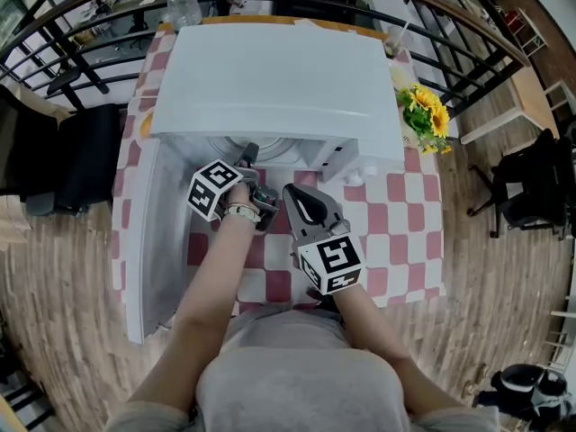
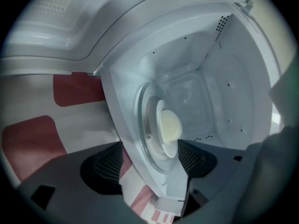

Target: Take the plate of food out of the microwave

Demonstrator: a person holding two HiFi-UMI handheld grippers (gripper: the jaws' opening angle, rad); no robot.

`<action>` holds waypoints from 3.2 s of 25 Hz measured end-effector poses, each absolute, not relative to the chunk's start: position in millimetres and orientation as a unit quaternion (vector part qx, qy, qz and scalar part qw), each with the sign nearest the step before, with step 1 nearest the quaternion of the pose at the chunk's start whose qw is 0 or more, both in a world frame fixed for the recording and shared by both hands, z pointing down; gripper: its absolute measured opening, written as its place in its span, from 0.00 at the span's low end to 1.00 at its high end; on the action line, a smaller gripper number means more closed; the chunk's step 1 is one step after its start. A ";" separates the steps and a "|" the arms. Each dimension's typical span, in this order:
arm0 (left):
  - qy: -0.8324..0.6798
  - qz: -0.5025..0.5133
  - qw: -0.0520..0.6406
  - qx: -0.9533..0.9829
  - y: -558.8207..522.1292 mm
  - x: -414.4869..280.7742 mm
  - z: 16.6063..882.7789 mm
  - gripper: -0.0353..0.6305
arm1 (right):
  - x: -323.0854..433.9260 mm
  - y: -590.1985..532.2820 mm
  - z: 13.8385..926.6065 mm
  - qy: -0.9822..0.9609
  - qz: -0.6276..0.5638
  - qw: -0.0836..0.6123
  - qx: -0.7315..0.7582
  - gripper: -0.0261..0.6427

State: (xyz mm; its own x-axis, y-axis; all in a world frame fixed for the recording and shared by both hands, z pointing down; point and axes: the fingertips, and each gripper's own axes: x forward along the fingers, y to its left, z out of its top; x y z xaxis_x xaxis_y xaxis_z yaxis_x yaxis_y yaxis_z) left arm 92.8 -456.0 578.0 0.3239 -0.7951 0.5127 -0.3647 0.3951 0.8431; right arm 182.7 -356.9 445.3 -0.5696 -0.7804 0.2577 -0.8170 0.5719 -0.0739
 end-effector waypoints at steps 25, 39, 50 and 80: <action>-0.583 -0.148 0.672 0.431 -472.4 84.4 607.7 0.58 | 184.8 -369.5 464.0 -0.873 0.109 0.113 0.462 0.08; -0.570 -0.133 0.681 0.440 -454.8 88.0 606.3 0.57 | 177.2 -359.3 458.9 -0.881 0.095 0.123 0.447 0.08; -0.559 -0.140 0.685 0.446 -438.9 88.9 596.3 0.38 | 172.6 -353.8 457.5 -0.886 0.092 0.126 0.437 0.08; -0.496 -0.249 0.659 0.508 -443.6 89.4 557.7 0.08 | 184.2 -353.5 450.0 -0.875 0.099 0.109 0.461 0.08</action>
State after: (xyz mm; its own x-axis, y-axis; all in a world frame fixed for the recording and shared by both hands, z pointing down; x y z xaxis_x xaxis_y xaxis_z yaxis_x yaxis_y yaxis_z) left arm 89.4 -443.6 557.7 0.3843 -0.8321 0.4000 -0.1750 0.3598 0.9165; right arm 184.2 -353.5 450.0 -0.5514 -0.7850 0.2824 -0.8282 0.5557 -0.0725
